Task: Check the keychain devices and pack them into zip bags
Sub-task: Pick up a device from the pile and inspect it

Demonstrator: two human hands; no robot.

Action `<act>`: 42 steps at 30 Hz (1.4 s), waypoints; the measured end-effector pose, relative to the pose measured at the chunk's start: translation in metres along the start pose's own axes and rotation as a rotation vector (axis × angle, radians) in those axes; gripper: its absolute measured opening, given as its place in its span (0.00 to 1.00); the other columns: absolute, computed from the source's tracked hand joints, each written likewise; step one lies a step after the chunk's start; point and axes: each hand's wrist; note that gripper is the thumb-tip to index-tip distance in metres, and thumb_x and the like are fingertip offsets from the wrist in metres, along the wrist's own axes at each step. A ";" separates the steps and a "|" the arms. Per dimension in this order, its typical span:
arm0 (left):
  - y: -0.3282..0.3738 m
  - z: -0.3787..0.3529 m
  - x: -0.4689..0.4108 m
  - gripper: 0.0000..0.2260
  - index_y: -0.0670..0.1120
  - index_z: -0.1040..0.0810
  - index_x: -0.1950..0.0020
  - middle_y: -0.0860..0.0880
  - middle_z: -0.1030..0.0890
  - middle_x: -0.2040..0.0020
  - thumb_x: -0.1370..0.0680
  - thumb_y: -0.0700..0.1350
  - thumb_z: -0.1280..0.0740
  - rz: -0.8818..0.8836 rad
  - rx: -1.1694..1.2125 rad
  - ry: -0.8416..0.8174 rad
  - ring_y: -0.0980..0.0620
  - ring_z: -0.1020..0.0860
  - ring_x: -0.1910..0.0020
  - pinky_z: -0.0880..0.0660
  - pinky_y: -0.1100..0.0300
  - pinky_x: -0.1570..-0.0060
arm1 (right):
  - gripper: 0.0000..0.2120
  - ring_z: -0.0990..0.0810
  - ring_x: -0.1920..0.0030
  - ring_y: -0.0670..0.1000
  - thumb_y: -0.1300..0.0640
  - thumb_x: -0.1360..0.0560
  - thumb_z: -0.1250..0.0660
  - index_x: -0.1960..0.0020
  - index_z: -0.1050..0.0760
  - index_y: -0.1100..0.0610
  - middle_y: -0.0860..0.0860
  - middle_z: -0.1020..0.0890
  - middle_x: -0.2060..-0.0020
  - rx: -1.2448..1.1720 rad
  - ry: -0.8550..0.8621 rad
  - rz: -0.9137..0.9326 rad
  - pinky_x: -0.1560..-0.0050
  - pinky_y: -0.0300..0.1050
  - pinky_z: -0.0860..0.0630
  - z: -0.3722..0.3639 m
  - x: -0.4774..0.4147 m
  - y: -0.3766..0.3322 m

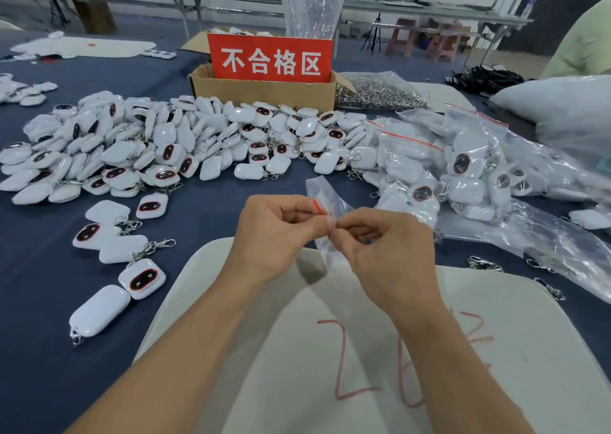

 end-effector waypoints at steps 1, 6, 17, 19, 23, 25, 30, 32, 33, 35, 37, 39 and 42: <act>0.000 0.000 0.000 0.05 0.46 0.11 0.55 0.48 0.12 0.59 0.29 0.38 0.20 -0.003 -0.013 0.000 0.51 0.13 0.58 0.18 0.59 0.53 | 0.07 0.19 0.67 0.43 0.54 0.29 0.26 0.56 0.17 0.41 0.39 0.17 0.69 0.030 -0.001 0.015 0.63 0.39 0.23 0.000 0.000 0.000; 0.001 -0.001 0.001 0.08 0.49 0.11 0.53 0.49 0.12 0.59 0.31 0.43 0.19 -0.011 -0.042 0.001 0.51 0.13 0.58 0.17 0.54 0.51 | 0.05 0.22 0.69 0.49 0.55 0.26 0.31 0.61 0.20 0.49 0.43 0.20 0.71 0.162 0.020 0.045 0.65 0.46 0.24 0.001 -0.001 0.002; 0.010 -0.007 0.013 0.08 0.61 0.13 0.54 0.56 0.16 0.67 0.30 0.52 0.29 -0.051 -0.177 0.095 0.59 0.17 0.65 0.19 0.61 0.58 | 0.09 0.21 0.71 0.45 0.59 0.26 0.29 0.64 0.19 0.50 0.42 0.18 0.72 0.007 0.198 -0.163 0.62 0.46 0.21 0.001 -0.007 0.001; 0.011 -0.013 0.015 0.06 0.60 0.13 0.54 0.56 0.13 0.62 0.28 0.58 0.28 -0.030 -0.167 0.028 0.55 0.14 0.58 0.17 0.52 0.52 | 0.09 0.18 0.68 0.50 0.61 0.25 0.29 0.62 0.18 0.51 0.45 0.17 0.71 -0.065 0.114 -0.161 0.60 0.54 0.18 -0.008 -0.004 -0.002; 0.007 -0.013 0.013 0.04 0.59 0.14 0.56 0.56 0.13 0.63 0.29 0.56 0.25 0.008 -0.192 0.059 0.58 0.15 0.61 0.19 0.55 0.55 | 0.12 0.16 0.63 0.58 0.63 0.22 0.31 0.59 0.18 0.49 0.49 0.16 0.68 -0.238 0.080 -0.210 0.54 0.63 0.17 -0.012 -0.005 -0.001; 0.007 -0.013 0.013 0.04 0.58 0.14 0.56 0.55 0.13 0.63 0.29 0.55 0.26 0.037 -0.158 0.041 0.57 0.14 0.60 0.19 0.57 0.57 | 0.12 0.18 0.65 0.56 0.62 0.21 0.31 0.59 0.19 0.49 0.48 0.16 0.68 -0.269 0.056 -0.209 0.55 0.60 0.17 -0.013 -0.005 0.000; 0.006 -0.011 0.012 0.08 0.58 0.13 0.59 0.55 0.14 0.65 0.25 0.45 0.26 0.029 -0.198 0.053 0.56 0.14 0.62 0.18 0.59 0.61 | 0.12 0.25 0.69 0.44 0.63 0.21 0.32 0.60 0.20 0.51 0.46 0.19 0.70 -0.324 -0.041 -0.229 0.61 0.45 0.26 -0.015 -0.005 -0.001; 0.008 -0.011 0.013 0.07 0.59 0.13 0.61 0.58 0.15 0.68 0.29 0.45 0.27 0.023 -0.274 0.152 0.60 0.16 0.66 0.20 0.64 0.63 | 0.12 0.25 0.67 0.46 0.62 0.20 0.33 0.60 0.21 0.51 0.45 0.20 0.70 -0.283 0.001 -0.236 0.60 0.50 0.26 -0.013 -0.006 0.000; 0.010 -0.010 0.013 0.06 0.58 0.14 0.63 0.60 0.16 0.70 0.31 0.46 0.27 0.015 -0.319 0.227 0.62 0.17 0.68 0.23 0.68 0.65 | 0.11 0.26 0.67 0.46 0.62 0.20 0.34 0.60 0.22 0.51 0.45 0.20 0.70 -0.246 0.046 -0.236 0.60 0.49 0.26 -0.010 -0.007 0.001; 0.011 -0.005 0.011 0.04 0.56 0.16 0.66 0.62 0.19 0.72 0.31 0.47 0.27 -0.024 -0.410 0.391 0.62 0.20 0.71 0.28 0.72 0.67 | 0.11 0.27 0.68 0.44 0.59 0.19 0.35 0.60 0.23 0.51 0.43 0.21 0.70 -0.148 0.163 -0.239 0.62 0.43 0.29 -0.002 -0.010 0.004; 0.011 -0.002 0.010 0.05 0.55 0.18 0.65 0.60 0.21 0.73 0.29 0.46 0.27 -0.070 -0.463 0.489 0.59 0.22 0.72 0.30 0.73 0.64 | 0.11 0.27 0.69 0.41 0.58 0.19 0.35 0.60 0.24 0.50 0.39 0.21 0.69 -0.041 0.257 -0.235 0.64 0.32 0.32 0.002 -0.009 0.004; 0.010 -0.006 0.013 0.05 0.55 0.18 0.61 0.57 0.22 0.74 0.28 0.44 0.27 -0.128 -0.490 0.495 0.56 0.25 0.71 0.31 0.74 0.63 | 0.10 0.25 0.66 0.39 0.57 0.19 0.36 0.60 0.25 0.50 0.35 0.21 0.66 0.032 0.323 -0.193 0.62 0.28 0.32 -0.001 -0.005 -0.003; 0.008 -0.016 0.018 0.06 0.56 0.17 0.59 0.54 0.25 0.74 0.29 0.45 0.30 -0.153 -0.473 0.434 0.55 0.28 0.72 0.31 0.73 0.64 | 0.03 0.24 0.61 0.41 0.52 0.22 0.34 0.55 0.28 0.47 0.39 0.21 0.61 0.018 0.421 -0.069 0.60 0.29 0.31 -0.008 0.004 -0.016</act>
Point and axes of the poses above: each hand's wrist, its own x-axis away from the middle knuckle, its own z-axis out of the back of the hand, y = z × x
